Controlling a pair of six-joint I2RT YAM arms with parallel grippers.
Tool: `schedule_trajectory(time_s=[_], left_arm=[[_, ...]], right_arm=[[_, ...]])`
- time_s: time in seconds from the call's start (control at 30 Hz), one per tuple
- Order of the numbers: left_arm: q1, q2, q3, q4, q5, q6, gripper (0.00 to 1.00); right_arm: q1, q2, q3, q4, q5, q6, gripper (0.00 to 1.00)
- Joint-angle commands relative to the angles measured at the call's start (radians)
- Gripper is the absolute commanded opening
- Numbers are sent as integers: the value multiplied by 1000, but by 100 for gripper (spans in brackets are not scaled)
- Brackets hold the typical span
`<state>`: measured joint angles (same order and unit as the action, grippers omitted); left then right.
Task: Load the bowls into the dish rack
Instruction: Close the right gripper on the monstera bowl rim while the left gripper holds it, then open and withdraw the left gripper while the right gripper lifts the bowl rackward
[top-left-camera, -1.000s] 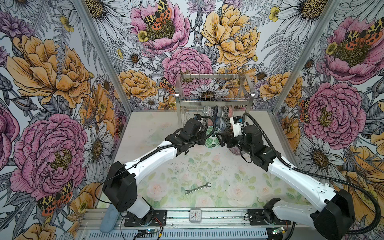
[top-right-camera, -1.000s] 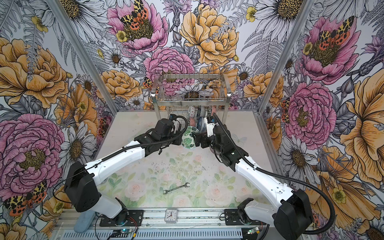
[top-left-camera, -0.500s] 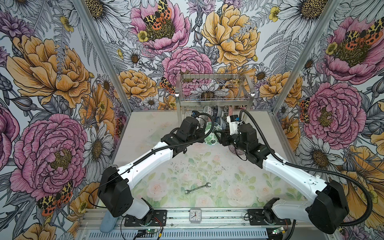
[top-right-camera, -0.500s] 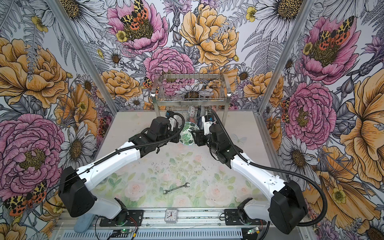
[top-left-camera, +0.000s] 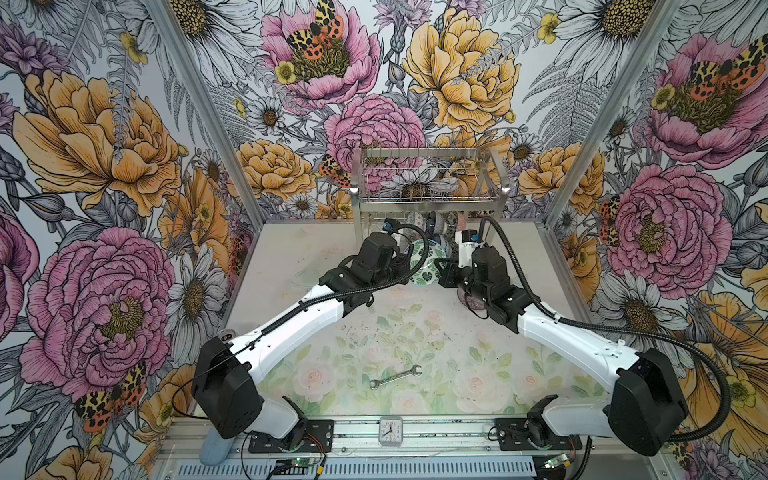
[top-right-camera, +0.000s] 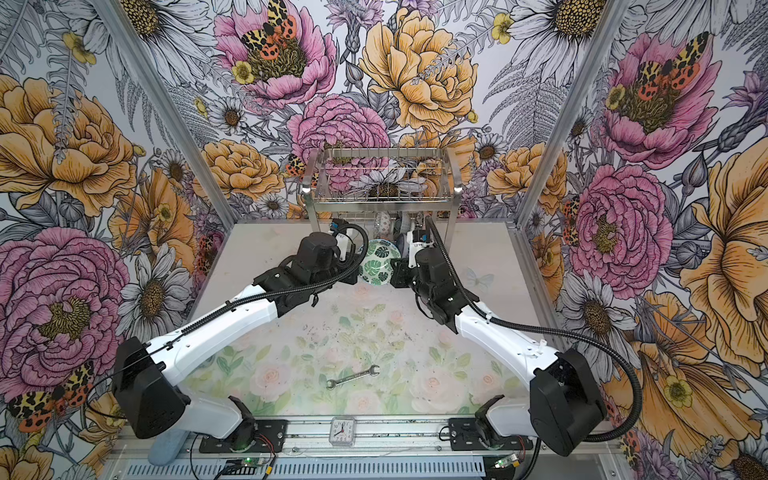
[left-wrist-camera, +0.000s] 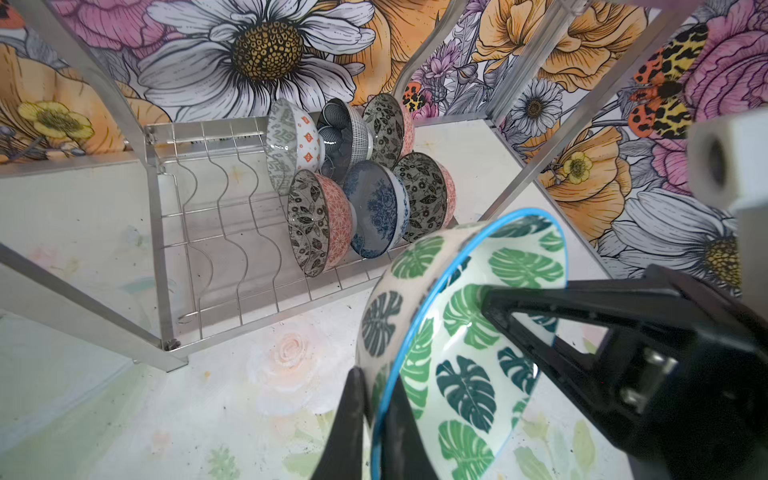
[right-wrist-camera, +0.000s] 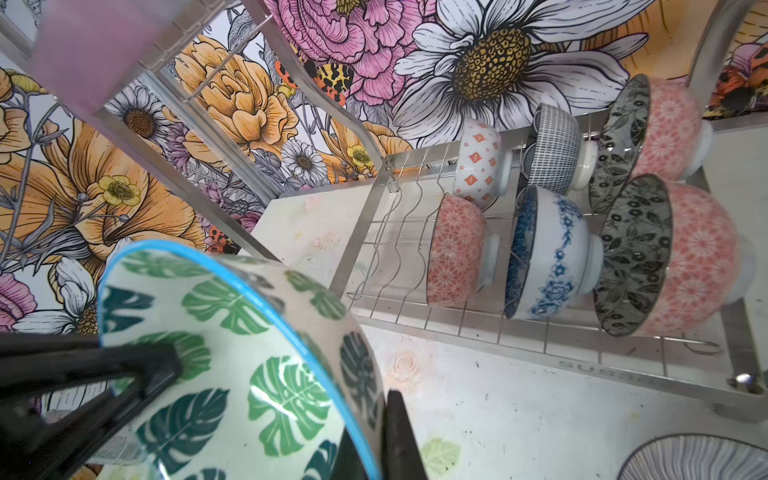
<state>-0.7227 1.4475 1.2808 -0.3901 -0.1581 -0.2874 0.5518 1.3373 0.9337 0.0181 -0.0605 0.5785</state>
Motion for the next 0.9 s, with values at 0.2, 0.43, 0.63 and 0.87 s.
schedule_trajectory(time_s=[0.2,0.43,0.63,0.87], left_arm=[[20,-64,17,64,3,19,2],[62,-158,108,-257,-10,170,99],[207,-255,88,-389,47,241,98],[340,-311,23,-385,112,281,99]], right_arm=[[36,-22,16,48,-80,-25,0],[48,-5,30,46,8,-80,0],[95,94,105,28,223,-144,0],[174,227,253,-1,551,-228,0]])
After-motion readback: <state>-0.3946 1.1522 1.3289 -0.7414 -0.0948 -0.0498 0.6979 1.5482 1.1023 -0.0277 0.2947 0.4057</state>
